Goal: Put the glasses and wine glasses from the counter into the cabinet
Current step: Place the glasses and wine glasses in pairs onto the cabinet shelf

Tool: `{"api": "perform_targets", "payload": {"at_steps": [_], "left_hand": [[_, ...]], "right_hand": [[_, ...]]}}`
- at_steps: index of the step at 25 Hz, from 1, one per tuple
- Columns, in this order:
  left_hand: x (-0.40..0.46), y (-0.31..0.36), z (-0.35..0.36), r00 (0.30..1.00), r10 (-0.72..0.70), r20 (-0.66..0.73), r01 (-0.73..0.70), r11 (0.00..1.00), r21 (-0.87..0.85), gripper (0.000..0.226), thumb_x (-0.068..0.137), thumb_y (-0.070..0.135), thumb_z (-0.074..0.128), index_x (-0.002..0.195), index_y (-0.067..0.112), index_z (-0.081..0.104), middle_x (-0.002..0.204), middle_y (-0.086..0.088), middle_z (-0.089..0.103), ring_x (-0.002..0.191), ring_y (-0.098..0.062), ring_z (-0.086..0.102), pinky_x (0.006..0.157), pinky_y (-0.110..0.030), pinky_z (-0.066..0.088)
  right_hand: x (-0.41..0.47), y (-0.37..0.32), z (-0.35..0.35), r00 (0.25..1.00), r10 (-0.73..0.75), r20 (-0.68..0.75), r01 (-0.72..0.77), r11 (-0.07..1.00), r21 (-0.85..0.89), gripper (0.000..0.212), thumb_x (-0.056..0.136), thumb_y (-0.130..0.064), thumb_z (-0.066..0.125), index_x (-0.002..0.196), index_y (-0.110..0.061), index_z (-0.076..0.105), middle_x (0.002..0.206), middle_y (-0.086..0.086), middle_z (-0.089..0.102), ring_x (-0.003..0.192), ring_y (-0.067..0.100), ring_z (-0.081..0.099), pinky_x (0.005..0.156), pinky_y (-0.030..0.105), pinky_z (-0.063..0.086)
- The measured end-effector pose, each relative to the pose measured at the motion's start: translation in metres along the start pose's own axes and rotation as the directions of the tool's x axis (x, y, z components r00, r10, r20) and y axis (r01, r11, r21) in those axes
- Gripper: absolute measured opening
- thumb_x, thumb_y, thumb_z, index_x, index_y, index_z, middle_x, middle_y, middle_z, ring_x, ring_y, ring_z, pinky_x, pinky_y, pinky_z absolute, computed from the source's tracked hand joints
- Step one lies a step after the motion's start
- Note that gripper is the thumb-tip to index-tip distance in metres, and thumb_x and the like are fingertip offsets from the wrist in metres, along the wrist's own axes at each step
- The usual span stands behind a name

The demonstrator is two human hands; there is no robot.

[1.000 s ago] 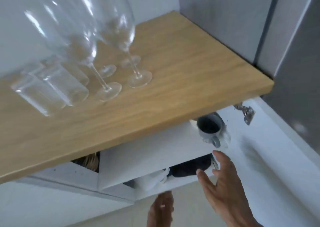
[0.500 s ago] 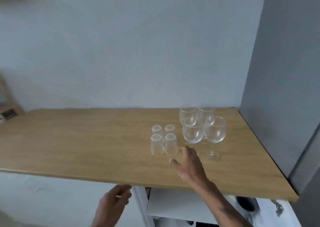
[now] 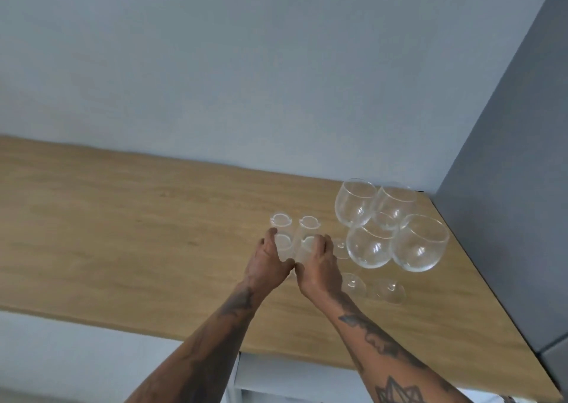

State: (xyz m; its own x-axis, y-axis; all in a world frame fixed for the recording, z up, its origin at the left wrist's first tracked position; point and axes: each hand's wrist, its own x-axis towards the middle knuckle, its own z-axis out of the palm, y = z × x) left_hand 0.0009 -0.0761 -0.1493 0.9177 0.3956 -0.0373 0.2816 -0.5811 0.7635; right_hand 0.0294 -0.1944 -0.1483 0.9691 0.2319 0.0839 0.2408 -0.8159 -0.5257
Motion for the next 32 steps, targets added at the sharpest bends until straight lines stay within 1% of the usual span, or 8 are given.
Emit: {"api": "perform_targets", "payload": {"at_steps": [4,8,11,14,18,25,29,32], "left_hand": [[-0.016,-0.006,0.006,0.997,-0.029,-0.078,0.017,0.990,-0.141,0.065,0.079,0.010,0.073,0.131,0.022,0.035,0.115,-0.014,0.062,0.097,-0.032,0.062,0.072,-0.030,0.047],[-0.059,-0.002,0.001,0.990,-0.034,-0.134,0.012,0.987,-0.161,0.063,0.074,0.015,0.078,0.121,0.025,0.038,0.100,-0.009,0.067,0.074,-0.019,0.060,0.061,-0.029,0.047],[-0.106,0.011,-0.006,0.981,-0.036,-0.190,-0.001,0.981,-0.194,0.064,0.073,0.018,0.083,0.121,0.029,0.041,0.099,-0.001,0.069,0.077,-0.016,0.064,0.068,-0.033,0.054],[-0.156,0.024,-0.015,0.965,-0.028,-0.261,-0.015,0.987,-0.161,0.066,0.070,0.030,0.085,0.121,0.038,0.043,0.098,0.011,0.065,0.089,-0.021,0.067,0.074,-0.039,0.058],[-0.223,0.029,-0.006,0.962,0.000,-0.274,-0.021,0.997,-0.077,0.067,0.068,0.034,0.082,0.123,0.040,0.045,0.105,0.001,0.069,0.090,-0.024,0.069,0.075,-0.042,0.060],[-0.272,-0.033,0.069,0.968,0.019,-0.252,-0.038,0.997,-0.073,0.067,0.071,0.029,0.081,0.129,0.028,0.047,0.110,0.007,0.068,0.092,-0.026,0.067,0.075,-0.048,0.060],[-0.253,-0.096,0.127,0.970,-0.022,-0.240,-0.014,0.990,-0.143,0.067,0.072,0.027,0.083,0.127,0.029,0.045,0.115,0.005,0.067,0.099,-0.021,0.069,0.078,-0.045,0.062],[-0.201,-0.146,0.174,0.969,-0.015,-0.248,-0.028,0.986,-0.166,0.067,0.070,0.022,0.085,0.124,0.025,0.046,0.107,0.013,0.064,0.092,-0.002,0.066,0.075,-0.028,0.062]], "right_hand": [[-0.001,0.009,-0.003,0.996,0.013,-0.085,0.001,0.988,0.157,0.060,0.088,-0.015,0.069,0.137,-0.011,0.036,0.141,0.011,0.045,0.114,0.032,0.061,0.086,0.038,0.054],[-0.027,0.017,-0.018,0.999,-0.040,-0.030,0.046,0.976,0.215,0.065,0.084,-0.023,0.073,0.137,-0.012,0.038,0.136,0.007,0.047,0.110,0.025,0.060,0.085,0.030,0.050],[-0.060,0.025,-0.043,0.991,-0.126,-0.050,0.135,0.955,0.264,0.060,0.079,-0.029,0.075,0.130,-0.014,0.046,0.125,0.003,0.051,0.103,0.019,0.057,0.077,0.021,0.042],[-0.097,0.032,-0.076,0.972,-0.215,-0.094,0.233,0.925,0.300,0.059,0.076,-0.030,0.078,0.125,-0.012,0.051,0.117,0.002,0.055,0.095,0.015,0.055,0.081,0.028,0.050],[-0.149,0.056,-0.097,0.935,-0.346,-0.083,0.354,0.884,0.307,0.061,0.073,-0.032,0.081,0.123,-0.010,0.054,0.115,0.005,0.058,0.090,0.018,0.058,0.074,0.025,0.046],[-0.202,0.130,-0.035,0.942,-0.334,-0.014,0.314,0.870,0.380,0.061,0.072,-0.029,0.084,0.122,-0.008,0.056,0.114,0.005,0.059,0.093,0.022,0.062,0.075,0.039,0.057],[-0.198,0.180,0.029,0.965,-0.262,0.034,0.228,0.893,0.388,0.062,0.072,-0.034,0.084,0.122,-0.011,0.056,0.113,-0.003,0.056,0.092,0.005,0.055,0.065,0.008,0.049],[-0.166,0.215,0.094,0.981,-0.194,0.021,0.173,0.914,0.366,0.063,0.072,-0.031,0.085,0.123,-0.009,0.056,0.116,0.001,0.057,0.092,0.008,0.056,0.062,-0.003,0.043]]}}
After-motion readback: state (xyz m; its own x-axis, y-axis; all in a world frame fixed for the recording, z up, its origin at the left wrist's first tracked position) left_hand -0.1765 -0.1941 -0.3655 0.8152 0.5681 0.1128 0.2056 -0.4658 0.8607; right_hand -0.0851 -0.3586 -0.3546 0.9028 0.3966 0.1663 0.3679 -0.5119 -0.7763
